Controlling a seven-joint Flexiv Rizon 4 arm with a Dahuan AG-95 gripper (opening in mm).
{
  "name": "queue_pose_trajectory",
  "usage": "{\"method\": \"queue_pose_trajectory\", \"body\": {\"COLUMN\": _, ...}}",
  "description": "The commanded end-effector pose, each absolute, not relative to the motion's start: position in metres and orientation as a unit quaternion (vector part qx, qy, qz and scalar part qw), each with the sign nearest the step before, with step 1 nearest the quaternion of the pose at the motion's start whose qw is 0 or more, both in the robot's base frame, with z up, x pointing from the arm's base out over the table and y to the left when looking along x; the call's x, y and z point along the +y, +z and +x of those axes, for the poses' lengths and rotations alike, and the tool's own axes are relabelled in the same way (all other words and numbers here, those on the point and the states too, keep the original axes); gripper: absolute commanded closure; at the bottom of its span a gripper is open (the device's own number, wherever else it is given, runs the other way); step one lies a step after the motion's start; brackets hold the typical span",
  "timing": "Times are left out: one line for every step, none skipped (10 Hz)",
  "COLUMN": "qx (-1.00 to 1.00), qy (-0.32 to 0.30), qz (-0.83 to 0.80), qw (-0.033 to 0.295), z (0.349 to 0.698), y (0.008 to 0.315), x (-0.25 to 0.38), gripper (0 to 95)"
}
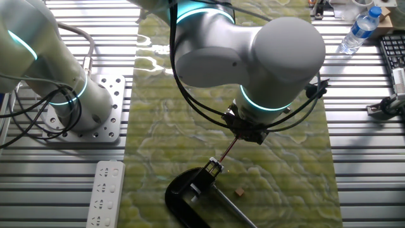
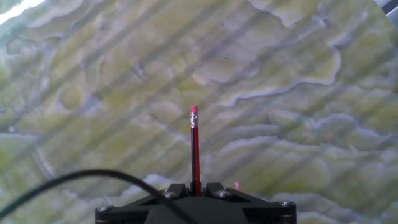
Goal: Insert the pencil into the pencil sharpener
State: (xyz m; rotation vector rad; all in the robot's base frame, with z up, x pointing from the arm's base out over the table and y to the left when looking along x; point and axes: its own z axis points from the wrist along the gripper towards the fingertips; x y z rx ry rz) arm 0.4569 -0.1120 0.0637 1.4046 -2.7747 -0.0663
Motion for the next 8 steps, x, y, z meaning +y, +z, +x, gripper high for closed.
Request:
{"method": "queue_pose_trajectory", "body": {"qx": -0.892, "qy": -0.023, "qz": 0.452, "qw": 0.014, "z": 0.454, "y": 0.063, "x": -0.116, "gripper": 95.0}}
{"method": "queue_pose_trajectory", "body": {"qx": -0.892, "qy": -0.023, "qz": 0.452, "qw": 0.014, "z": 0.452, "y": 0.063, "x": -0.118, "gripper": 95.0}}
{"method": "queue_pose_trajectory", "body": {"qx": -0.892, "qy": -0.023, "qz": 0.451, "qw": 0.014, "z": 0.45, "y": 0.063, "x": -0.12, "gripper": 95.0}}
{"method": "queue_pose_trajectory", "body": {"qx": -0.892, "qy": -0.023, "qz": 0.451, "qw": 0.015, "z": 0.448, "y": 0.063, "x": -0.122, "gripper": 95.0}}
{"method": "queue_pose_trajectory", "body": {"qx": -0.892, "qy": -0.022, "qz": 0.451, "qw": 0.015, "z": 0.447, "y": 0.064, "x": -0.123, "gripper": 95.0}}
{"method": "queue_pose_trajectory", "body": {"qx": -0.892, "qy": -0.022, "qz": 0.451, "qw": 0.015, "z": 0.446, "y": 0.064, "x": -0.124, "gripper": 95.0}}
{"method": "queue_pose_trajectory", "body": {"qx": -0.892, "qy": -0.022, "qz": 0.451, "qw": 0.015, "z": 0.444, "y": 0.064, "x": -0.127, "gripper": 95.0}}
{"method": "queue_pose_trajectory", "body": {"qx": -0.892, "qy": -0.022, "qz": 0.451, "qw": 0.014, "z": 0.441, "y": 0.063, "x": -0.131, "gripper": 95.0}}
